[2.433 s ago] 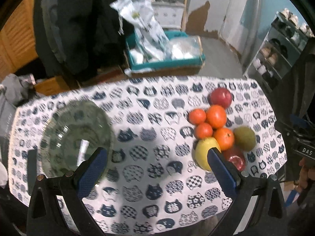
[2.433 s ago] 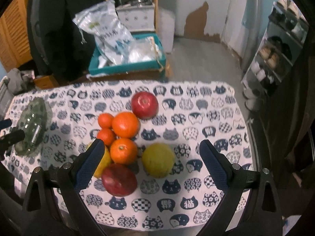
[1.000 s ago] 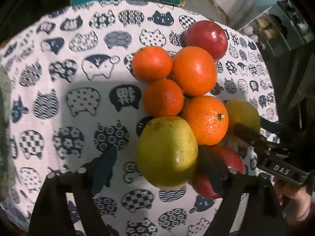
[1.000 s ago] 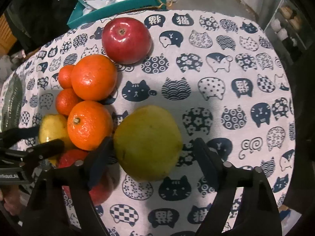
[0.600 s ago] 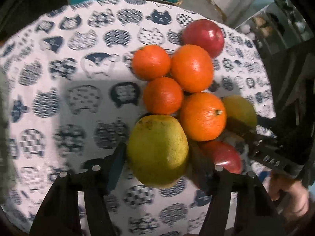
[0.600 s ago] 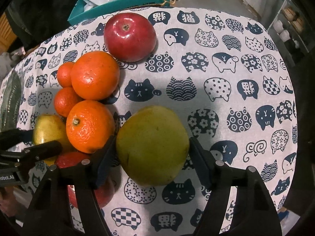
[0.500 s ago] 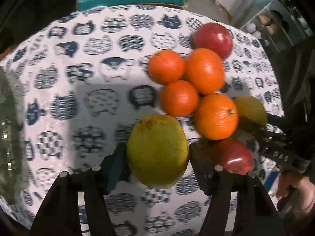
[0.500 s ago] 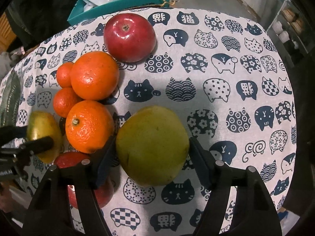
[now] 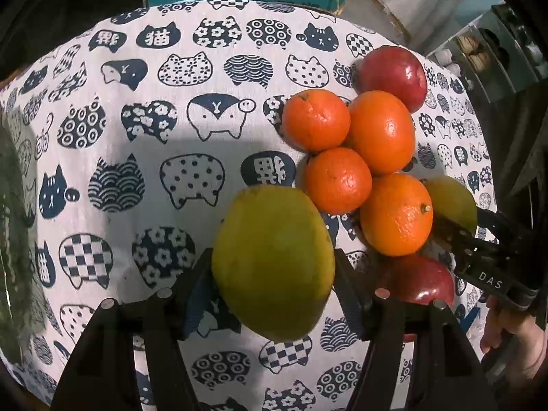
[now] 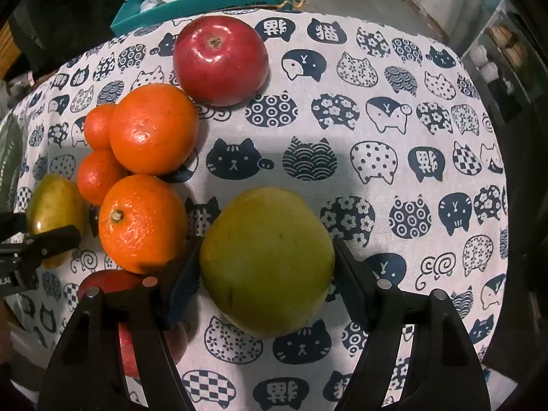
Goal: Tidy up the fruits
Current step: 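Grasp the large green-yellow fruit with the right tool while the left tool grasps the yellow pear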
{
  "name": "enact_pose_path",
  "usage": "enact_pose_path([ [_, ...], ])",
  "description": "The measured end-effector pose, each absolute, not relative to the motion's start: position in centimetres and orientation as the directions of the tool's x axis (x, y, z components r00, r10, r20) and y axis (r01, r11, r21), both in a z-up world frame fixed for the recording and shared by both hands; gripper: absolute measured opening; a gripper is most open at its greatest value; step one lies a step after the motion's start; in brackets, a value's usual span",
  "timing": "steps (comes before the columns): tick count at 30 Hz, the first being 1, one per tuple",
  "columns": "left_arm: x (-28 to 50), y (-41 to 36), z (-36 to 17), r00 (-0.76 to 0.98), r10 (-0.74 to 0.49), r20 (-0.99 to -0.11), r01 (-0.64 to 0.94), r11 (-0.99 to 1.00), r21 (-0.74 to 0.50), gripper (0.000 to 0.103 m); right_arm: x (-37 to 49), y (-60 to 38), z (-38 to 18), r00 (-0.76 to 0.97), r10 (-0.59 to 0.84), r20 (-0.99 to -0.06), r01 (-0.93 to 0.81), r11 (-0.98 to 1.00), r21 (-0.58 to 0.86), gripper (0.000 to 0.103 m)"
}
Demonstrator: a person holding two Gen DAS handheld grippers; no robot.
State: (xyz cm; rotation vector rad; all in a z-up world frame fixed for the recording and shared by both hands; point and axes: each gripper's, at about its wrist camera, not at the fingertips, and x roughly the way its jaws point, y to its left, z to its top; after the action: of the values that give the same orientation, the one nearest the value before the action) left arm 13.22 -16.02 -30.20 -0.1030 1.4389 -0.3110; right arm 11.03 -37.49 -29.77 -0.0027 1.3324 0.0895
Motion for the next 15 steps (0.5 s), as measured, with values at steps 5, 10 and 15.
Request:
enact_pose_path([
  [5,13.1,-16.2,-30.2,0.110,-0.264,-0.958,0.176,0.954,-0.242,0.067,11.1,-37.6,-30.4,0.227,0.068,-0.972,-0.060,0.997,0.056,0.073],
  [10,12.6,-16.3,-30.0,0.132,-0.235,-0.963,0.183,0.961,-0.209,0.066,10.6,-37.4,-29.9,0.254,0.056,-0.965,-0.067,0.997,0.040,0.073],
  [15,12.3,-15.5,-28.8,0.179,-0.212,-0.961,0.188,0.966,-0.178,0.066,10.1,-36.8,-28.0,0.313,0.051,-0.948,-0.073,0.997,0.030,0.072],
])
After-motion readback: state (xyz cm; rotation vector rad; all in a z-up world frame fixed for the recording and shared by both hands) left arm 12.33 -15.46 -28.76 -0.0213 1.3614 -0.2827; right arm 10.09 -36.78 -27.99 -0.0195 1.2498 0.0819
